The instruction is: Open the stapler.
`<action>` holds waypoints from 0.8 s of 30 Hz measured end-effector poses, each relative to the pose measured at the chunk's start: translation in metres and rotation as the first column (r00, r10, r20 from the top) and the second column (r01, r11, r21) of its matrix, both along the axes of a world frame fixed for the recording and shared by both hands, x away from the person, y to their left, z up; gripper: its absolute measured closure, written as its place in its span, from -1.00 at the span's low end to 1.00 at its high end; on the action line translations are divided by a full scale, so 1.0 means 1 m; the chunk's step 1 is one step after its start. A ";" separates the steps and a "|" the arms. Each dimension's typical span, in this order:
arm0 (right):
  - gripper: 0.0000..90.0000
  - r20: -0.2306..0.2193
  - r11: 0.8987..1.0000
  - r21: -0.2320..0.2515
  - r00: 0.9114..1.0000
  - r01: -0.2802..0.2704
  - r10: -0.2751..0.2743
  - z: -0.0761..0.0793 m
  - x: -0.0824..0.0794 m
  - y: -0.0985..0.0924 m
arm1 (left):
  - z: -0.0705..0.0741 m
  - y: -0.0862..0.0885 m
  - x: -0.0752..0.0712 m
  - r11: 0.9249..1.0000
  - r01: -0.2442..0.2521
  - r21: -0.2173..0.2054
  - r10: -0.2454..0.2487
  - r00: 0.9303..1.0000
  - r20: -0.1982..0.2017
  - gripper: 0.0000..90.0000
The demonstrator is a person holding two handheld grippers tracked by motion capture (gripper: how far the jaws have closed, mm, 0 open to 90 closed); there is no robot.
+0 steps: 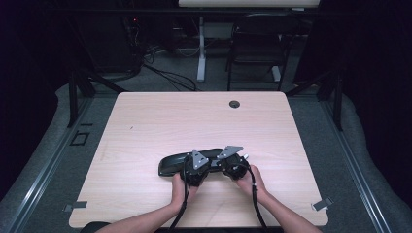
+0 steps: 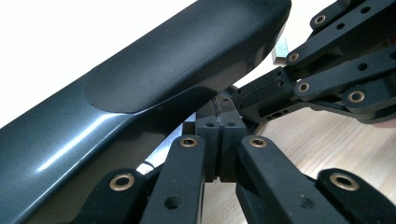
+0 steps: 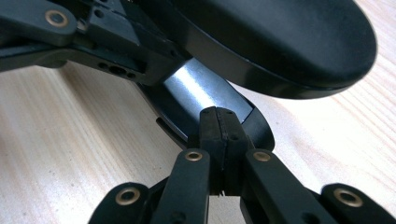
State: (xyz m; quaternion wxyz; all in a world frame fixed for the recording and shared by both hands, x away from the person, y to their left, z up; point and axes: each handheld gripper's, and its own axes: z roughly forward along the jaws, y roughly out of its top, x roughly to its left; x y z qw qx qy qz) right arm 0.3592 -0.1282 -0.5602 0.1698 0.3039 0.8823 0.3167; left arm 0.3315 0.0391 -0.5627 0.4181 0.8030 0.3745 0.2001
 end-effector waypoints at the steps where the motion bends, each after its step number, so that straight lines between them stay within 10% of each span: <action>1: 1.00 0.000 1.000 0.000 1.000 0.000 0.000 0.000 0.000 0.000 | 0.000 0.000 0.000 1.000 0.000 0.000 0.000 1.000 0.000 1.00; 24: 1.00 -0.018 1.000 0.019 1.000 -0.021 0.021 0.000 0.004 -0.004 | -0.009 -0.009 0.003 0.999 -0.040 -0.002 0.040 0.998 0.039 1.00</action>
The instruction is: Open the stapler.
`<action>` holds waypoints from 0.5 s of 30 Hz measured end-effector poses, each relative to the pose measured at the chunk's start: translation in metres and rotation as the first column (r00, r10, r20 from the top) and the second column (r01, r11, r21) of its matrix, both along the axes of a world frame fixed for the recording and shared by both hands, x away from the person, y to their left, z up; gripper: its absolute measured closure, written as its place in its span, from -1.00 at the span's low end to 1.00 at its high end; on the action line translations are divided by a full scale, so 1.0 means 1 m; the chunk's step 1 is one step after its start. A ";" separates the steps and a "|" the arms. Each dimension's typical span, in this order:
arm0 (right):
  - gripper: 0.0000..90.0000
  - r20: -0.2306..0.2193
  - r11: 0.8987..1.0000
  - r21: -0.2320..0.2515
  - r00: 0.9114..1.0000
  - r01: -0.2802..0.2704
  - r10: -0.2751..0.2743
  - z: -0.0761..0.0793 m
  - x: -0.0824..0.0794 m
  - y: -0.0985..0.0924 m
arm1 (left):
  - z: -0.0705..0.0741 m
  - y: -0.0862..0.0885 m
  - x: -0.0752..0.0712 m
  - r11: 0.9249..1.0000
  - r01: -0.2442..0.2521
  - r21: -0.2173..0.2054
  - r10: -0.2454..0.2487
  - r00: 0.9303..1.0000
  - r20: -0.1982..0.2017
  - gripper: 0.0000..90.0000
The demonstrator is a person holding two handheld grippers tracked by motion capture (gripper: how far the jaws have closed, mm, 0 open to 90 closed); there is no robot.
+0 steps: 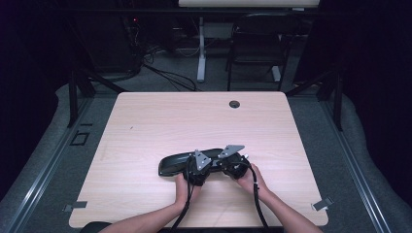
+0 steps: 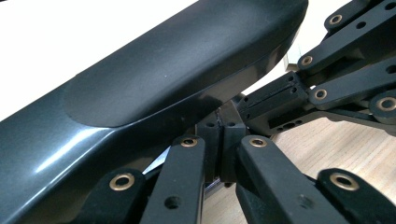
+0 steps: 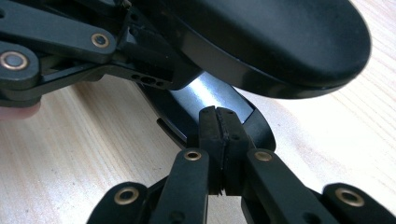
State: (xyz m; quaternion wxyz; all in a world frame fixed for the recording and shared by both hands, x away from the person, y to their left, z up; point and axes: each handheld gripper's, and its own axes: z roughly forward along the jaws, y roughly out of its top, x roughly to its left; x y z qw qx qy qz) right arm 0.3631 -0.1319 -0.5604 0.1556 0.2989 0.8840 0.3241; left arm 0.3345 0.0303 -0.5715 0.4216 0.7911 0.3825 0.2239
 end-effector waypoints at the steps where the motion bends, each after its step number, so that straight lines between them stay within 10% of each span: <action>1: 1.00 0.001 1.000 -0.002 1.000 0.001 -0.001 0.000 0.000 0.000 | 0.000 0.000 0.000 1.000 0.001 -0.001 -0.001 1.000 0.000 1.00; 15: 1.00 0.004 1.000 0.003 1.000 0.000 0.000 0.000 0.000 0.000 | -0.001 -0.001 0.001 1.000 -0.002 0.001 0.002 1.000 0.006 1.00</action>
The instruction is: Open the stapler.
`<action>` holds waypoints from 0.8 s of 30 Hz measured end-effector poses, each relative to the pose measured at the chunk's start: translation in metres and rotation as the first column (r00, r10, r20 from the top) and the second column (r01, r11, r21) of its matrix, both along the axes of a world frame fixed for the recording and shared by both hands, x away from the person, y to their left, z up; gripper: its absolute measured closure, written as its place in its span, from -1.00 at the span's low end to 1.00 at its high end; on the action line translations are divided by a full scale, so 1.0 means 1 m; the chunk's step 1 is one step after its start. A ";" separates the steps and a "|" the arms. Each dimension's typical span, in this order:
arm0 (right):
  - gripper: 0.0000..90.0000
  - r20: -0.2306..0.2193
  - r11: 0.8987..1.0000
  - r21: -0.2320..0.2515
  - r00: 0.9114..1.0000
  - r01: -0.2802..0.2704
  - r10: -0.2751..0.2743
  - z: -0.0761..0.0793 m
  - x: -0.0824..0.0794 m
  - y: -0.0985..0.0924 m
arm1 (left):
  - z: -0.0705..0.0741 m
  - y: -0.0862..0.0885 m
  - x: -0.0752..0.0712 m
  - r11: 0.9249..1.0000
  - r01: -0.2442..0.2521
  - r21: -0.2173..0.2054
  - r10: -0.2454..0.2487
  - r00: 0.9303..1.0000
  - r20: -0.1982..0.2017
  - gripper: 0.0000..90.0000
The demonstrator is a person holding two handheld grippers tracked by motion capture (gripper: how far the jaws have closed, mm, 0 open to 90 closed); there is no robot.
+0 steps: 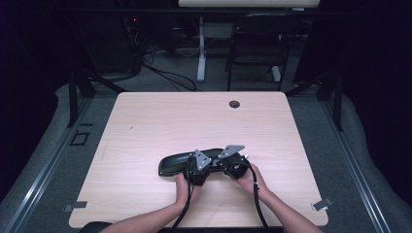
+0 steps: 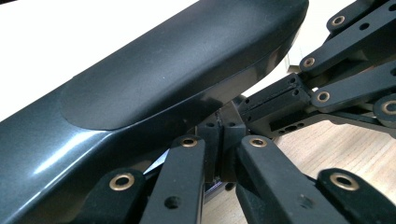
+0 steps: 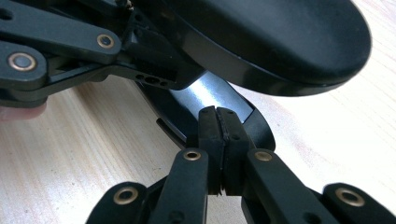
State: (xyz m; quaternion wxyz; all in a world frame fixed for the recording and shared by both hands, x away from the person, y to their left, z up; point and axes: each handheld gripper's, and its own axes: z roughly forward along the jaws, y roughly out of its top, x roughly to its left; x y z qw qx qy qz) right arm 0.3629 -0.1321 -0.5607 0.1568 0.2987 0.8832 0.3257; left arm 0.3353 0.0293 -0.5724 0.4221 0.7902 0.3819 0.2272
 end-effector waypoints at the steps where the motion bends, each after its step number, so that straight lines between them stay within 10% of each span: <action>1: 1.00 0.001 1.000 -0.001 1.000 0.000 0.000 0.000 0.000 0.000 | 0.000 0.000 0.000 1.000 0.000 0.000 0.000 1.000 0.000 1.00; 24: 1.00 0.011 1.000 0.007 1.000 0.004 -0.004 -0.001 -0.001 0.001 | 0.002 0.000 0.000 1.000 -0.008 0.005 0.008 1.000 0.001 1.00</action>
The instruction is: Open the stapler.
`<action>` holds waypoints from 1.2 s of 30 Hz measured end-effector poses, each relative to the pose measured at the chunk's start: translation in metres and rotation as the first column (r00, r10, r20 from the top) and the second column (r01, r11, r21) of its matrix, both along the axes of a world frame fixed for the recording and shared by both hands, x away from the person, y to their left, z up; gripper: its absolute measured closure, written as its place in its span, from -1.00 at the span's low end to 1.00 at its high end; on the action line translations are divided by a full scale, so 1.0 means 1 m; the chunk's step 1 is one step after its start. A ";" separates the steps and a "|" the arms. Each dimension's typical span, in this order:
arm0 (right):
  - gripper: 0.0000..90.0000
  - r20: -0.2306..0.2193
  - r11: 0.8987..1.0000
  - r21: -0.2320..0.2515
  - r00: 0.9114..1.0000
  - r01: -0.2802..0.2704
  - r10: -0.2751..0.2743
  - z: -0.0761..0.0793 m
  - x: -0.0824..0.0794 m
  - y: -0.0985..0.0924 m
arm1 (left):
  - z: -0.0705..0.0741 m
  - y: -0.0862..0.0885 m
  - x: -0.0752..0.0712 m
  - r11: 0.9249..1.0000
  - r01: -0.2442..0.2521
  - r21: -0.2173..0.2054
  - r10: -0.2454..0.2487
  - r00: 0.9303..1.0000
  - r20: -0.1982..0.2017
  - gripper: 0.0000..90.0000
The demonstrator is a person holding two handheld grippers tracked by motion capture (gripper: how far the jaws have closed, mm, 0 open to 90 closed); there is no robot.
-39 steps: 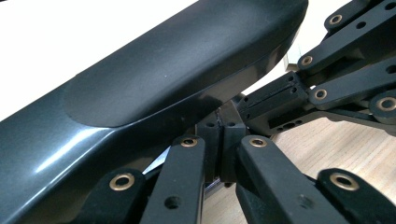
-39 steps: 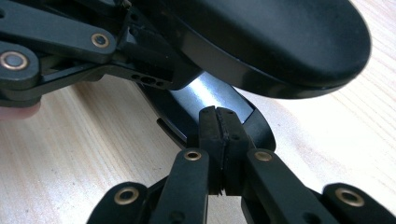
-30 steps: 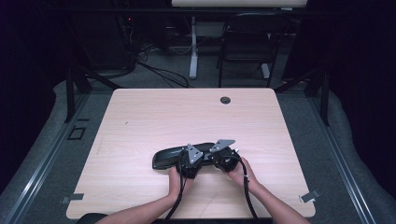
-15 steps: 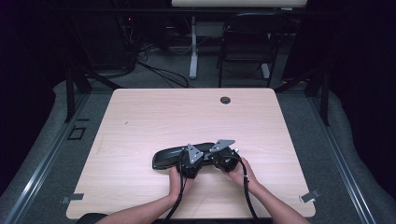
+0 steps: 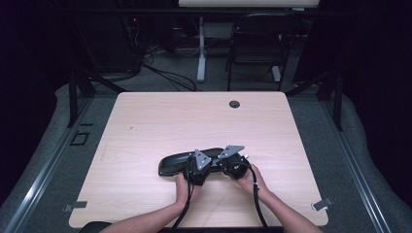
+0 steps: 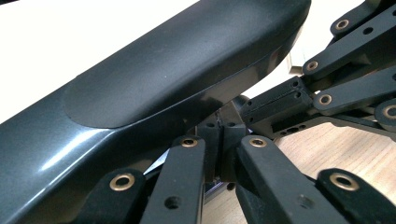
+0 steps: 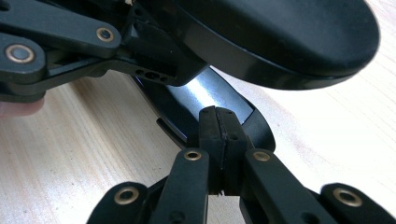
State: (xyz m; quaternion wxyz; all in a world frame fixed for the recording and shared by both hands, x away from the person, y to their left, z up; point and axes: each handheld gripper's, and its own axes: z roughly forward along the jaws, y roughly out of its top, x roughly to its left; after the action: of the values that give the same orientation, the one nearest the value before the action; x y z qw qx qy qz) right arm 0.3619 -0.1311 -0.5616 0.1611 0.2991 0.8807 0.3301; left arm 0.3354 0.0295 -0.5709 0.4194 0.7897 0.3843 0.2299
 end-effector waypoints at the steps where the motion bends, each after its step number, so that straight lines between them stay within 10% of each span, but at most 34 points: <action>1: 1.00 0.000 1.000 0.001 1.000 -0.001 0.001 0.000 0.000 0.000 | 0.000 0.000 0.000 1.000 0.000 0.000 0.000 1.000 0.000 1.00; 36: 1.00 -0.016 1.000 0.015 1.000 0.015 -0.014 0.000 0.001 -0.002 | 0.001 -0.002 0.001 1.000 0.013 0.005 -0.013 1.000 0.001 1.00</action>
State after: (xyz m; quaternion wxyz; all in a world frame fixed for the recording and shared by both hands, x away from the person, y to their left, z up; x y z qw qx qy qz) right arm 0.3626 -0.1332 -0.5619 0.1542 0.3094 0.8772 0.3331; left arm 0.3362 0.0272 -0.5698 0.4189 0.7931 0.3785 0.2286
